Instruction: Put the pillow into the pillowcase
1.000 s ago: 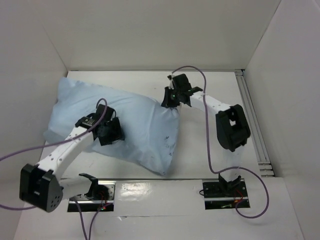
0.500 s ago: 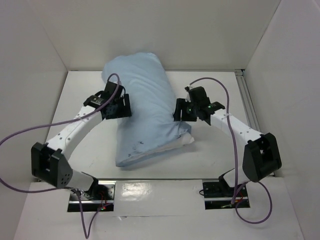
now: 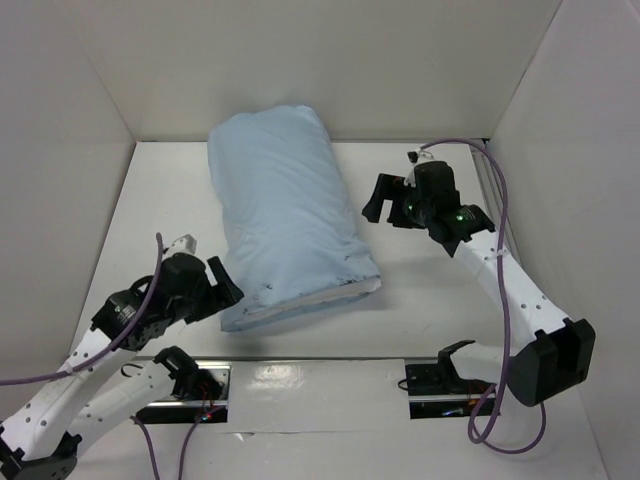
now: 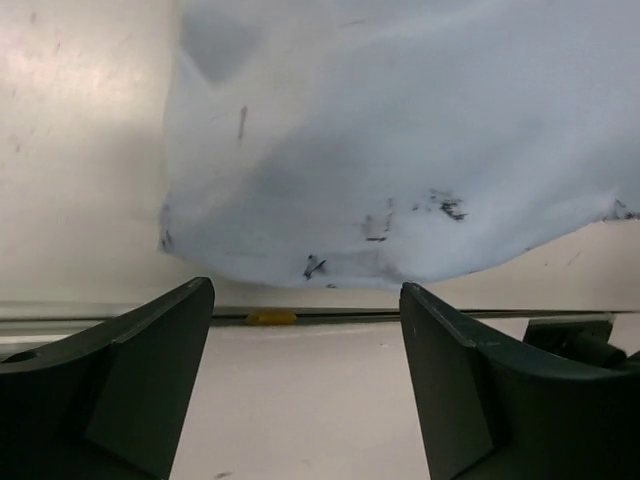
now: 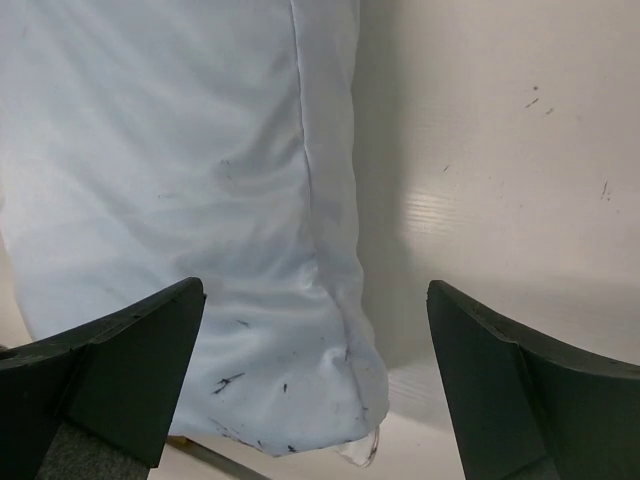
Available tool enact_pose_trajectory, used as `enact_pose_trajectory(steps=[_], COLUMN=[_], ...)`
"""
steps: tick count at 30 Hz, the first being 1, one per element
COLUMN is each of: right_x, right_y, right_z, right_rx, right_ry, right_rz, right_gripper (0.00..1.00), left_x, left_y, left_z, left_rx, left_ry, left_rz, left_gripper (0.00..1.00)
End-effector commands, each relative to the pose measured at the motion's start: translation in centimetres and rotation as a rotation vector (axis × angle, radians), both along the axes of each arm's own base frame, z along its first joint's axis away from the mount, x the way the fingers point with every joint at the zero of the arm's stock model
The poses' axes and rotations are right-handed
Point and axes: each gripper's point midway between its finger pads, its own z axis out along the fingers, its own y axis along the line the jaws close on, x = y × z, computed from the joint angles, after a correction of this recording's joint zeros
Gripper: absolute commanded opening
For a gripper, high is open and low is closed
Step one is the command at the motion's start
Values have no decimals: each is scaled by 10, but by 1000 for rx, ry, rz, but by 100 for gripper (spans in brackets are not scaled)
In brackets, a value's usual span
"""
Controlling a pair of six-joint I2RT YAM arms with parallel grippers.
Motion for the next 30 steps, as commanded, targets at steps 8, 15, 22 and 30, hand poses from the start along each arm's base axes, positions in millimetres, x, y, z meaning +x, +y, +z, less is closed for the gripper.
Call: enact_pose_trajectory(steps=[8,15,22,30], right_x=[-37,-49,8,11], right_y=[38,92,101,81], right_z=[-43,-90,-89,-47], right_rx=[77,95,-13,-33], right_ry=[161,229,188,105], right_rz=[256,329,263,211], right_gripper=[100,97,94,99], left_x=[27,87,126,57], left_y=[-16,-53,-69,-35], left_z=[-47,-54,-40,-44], left_rx=[-43,-14,77,108], left_ry=[62,41,37,101], left_rz=[147,52,-15,-9], left_gripper=[90,83,81,84])
